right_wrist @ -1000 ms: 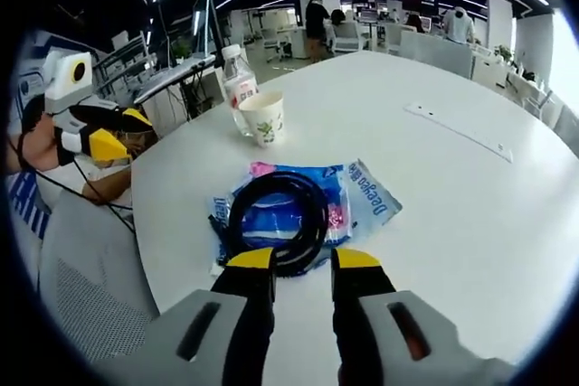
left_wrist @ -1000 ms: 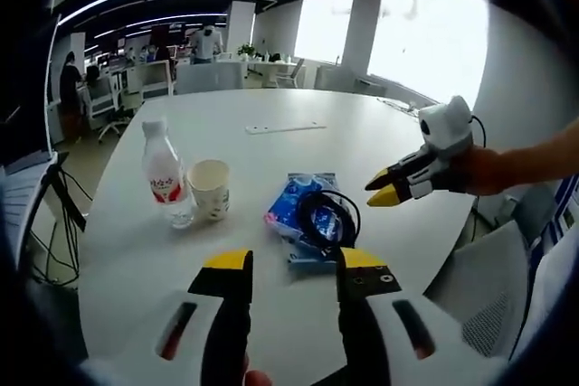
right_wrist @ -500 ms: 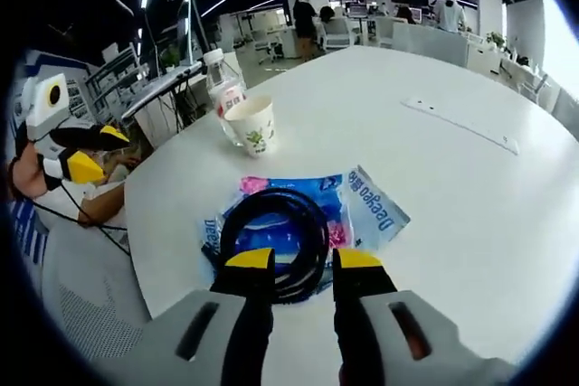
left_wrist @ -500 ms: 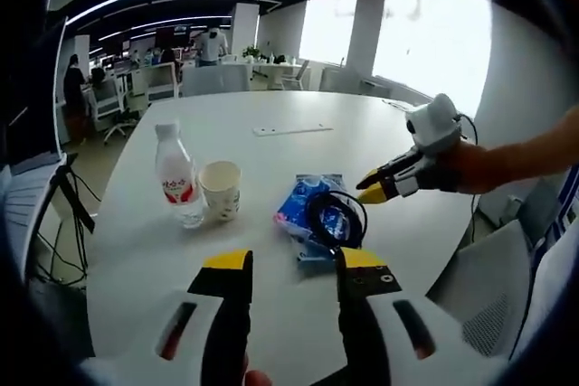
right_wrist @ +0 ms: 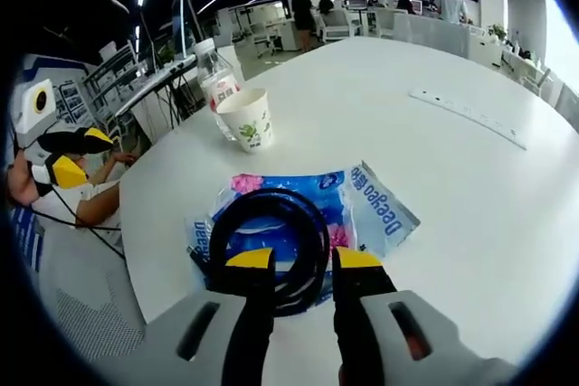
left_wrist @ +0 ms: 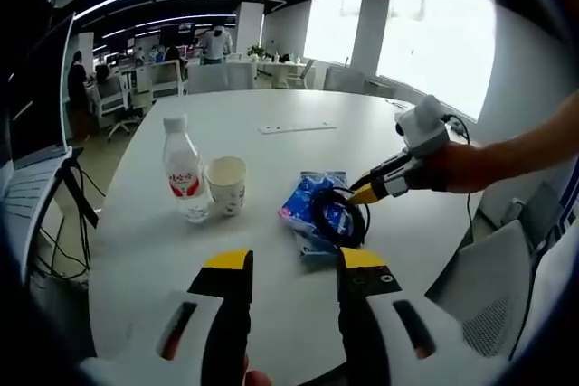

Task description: Arrange the tabletop items into an orderly group along one side of the table until the central work area is clear of visible clutter.

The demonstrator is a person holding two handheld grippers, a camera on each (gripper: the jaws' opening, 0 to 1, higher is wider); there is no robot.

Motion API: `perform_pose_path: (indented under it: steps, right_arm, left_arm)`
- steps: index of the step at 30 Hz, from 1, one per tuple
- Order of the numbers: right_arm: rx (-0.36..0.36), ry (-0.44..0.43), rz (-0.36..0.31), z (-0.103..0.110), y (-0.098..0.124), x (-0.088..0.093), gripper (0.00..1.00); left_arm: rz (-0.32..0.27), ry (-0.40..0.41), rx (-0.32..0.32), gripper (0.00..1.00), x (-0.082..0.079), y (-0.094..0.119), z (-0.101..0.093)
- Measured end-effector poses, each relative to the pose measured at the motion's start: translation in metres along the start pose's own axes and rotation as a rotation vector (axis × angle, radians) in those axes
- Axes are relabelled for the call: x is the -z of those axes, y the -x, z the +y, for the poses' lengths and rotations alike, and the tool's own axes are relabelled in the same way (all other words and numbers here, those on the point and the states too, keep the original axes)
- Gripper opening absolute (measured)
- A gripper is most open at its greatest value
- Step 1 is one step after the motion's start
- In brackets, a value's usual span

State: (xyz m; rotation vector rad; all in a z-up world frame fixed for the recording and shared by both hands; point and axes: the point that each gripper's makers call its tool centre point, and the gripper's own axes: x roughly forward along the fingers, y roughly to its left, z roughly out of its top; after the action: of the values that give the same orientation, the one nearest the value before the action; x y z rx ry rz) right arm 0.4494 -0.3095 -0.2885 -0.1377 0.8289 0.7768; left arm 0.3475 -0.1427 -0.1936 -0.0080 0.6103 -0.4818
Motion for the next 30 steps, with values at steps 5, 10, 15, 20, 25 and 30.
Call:
perform_pose_path:
  steps: [5,10,15,20,25,30]
  right_arm:
    - [0.005,-0.033,0.015,-0.005,-0.009,0.002,0.23]
    - [0.0,-0.029,0.033,-0.003,-0.016,0.002,0.22]
    - [0.004,-0.028,0.055,-0.005,-0.023,0.003,0.2]
    - [0.023,-0.007,0.103,-0.01,-0.028,0.012,0.14]
    - [0.029,-0.009,0.073,-0.013,-0.026,0.007,0.09]
    - [0.035,-0.026,0.054,-0.017,-0.023,0.006,0.06]
  left_arm:
    - [0.003,0.005,0.0,0.36,0.003,0.0,0.0]
    - [0.005,0.012,-0.008,0.35,0.005,0.002,0.005]
    - [0.005,0.021,-0.018,0.35,0.005,0.003,0.009]
    - [0.003,0.027,-0.025,0.35,0.005,0.003,0.01]
    - [0.006,0.031,-0.027,0.35,0.007,0.004,0.008]
    - [0.008,0.04,-0.025,0.35,0.007,0.004,0.008]
